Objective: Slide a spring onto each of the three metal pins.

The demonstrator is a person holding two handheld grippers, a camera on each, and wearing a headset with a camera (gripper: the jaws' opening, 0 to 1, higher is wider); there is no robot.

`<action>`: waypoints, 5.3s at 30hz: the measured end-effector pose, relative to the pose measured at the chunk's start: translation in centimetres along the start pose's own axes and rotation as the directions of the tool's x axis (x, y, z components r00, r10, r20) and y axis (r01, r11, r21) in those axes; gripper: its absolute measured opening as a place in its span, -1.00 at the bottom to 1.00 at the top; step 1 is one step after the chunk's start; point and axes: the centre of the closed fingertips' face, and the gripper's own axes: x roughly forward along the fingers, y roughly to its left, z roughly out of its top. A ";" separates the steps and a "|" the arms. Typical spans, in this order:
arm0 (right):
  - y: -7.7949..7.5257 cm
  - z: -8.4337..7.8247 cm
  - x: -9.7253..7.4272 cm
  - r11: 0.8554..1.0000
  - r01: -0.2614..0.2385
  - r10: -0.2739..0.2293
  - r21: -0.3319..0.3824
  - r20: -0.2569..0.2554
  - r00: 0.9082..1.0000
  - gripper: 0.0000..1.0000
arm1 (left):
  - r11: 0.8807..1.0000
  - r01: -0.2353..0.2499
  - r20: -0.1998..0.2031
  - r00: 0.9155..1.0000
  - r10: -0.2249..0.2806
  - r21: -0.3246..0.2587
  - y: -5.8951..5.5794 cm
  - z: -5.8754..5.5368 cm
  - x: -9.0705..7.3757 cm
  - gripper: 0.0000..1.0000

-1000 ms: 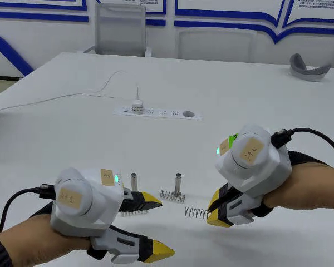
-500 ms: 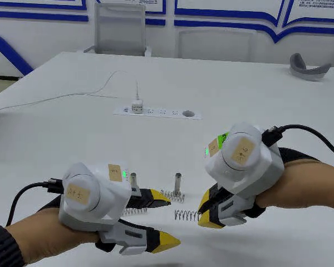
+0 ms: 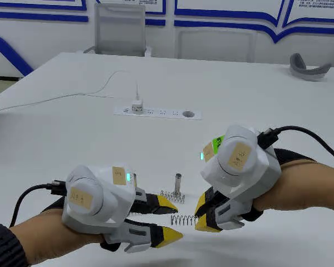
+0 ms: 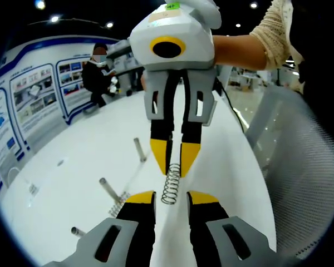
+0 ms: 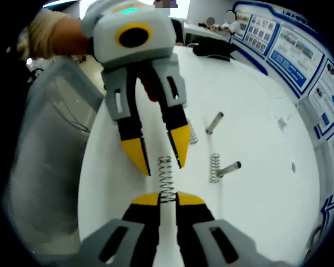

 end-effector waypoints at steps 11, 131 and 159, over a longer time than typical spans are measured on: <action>0.2 0.3 -0.3 1.000 -0.002 0.002 -0.014 -0.001 1.000 -0.78 | 1.000 -0.002 -0.001 1.000 0.002 0.025 0.0 0.1 0.0 -0.75; -2.9 2.1 -5.4 0.991 0.102 -0.112 0.083 0.119 0.987 -0.76 | 0.982 -0.110 0.017 0.993 0.114 -0.153 2.1 -2.1 -3.6 -0.20; -7.4 -0.6 -8.7 0.967 0.190 -0.207 0.170 0.084 0.975 -0.76 | 0.953 -0.198 0.010 0.979 0.206 -0.231 3.4 -3.9 -5.9 -0.05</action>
